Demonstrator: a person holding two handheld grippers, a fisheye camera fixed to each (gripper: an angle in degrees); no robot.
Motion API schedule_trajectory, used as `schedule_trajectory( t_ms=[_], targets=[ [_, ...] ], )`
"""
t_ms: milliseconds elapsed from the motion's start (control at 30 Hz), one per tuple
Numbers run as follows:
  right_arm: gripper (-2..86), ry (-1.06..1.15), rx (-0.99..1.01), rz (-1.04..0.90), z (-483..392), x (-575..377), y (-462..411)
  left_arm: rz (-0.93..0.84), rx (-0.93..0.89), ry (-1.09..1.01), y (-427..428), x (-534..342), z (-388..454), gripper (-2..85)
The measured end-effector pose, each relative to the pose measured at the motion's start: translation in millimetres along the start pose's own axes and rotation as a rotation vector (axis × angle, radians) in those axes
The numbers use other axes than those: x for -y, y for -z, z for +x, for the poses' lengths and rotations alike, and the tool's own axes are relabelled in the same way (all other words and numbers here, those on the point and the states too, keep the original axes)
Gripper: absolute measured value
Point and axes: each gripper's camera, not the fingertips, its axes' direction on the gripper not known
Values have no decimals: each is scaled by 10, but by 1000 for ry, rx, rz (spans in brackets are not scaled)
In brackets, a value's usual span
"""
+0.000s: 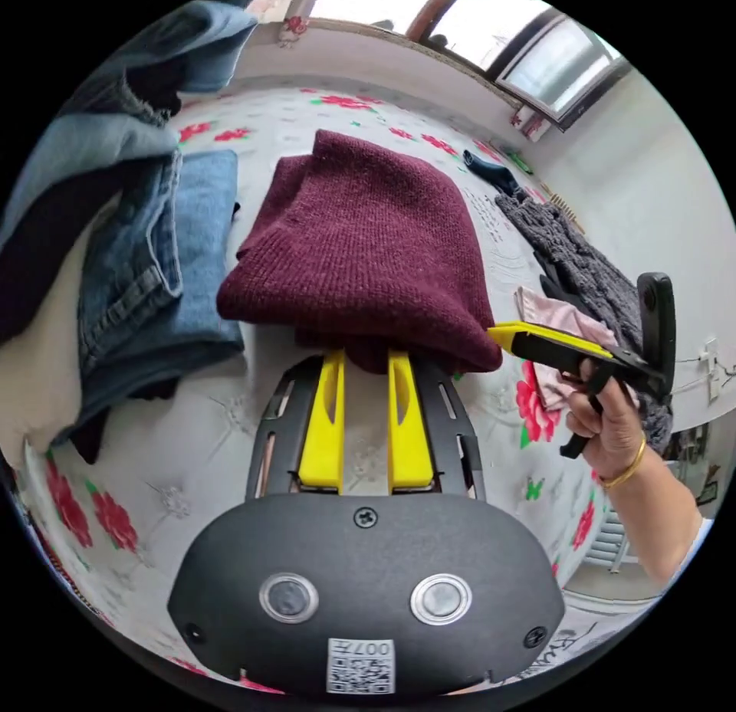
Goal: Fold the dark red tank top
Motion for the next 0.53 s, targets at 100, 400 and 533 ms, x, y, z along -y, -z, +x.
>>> schedule_trajectory(
  t_ms=[100,400,533],
  targets=[
    [3,106,-150,-12,-186,-558,81,11,100,-87,137,-417,322,42],
    [19,245,-385,-365,-1100,-3047,248,-318,161,-263,600,-2612,1576,-7],
    [72,300,-408,-290,-1434,-3527,249,-444,61,-279,665,-3054,2128,-9]
  ],
)
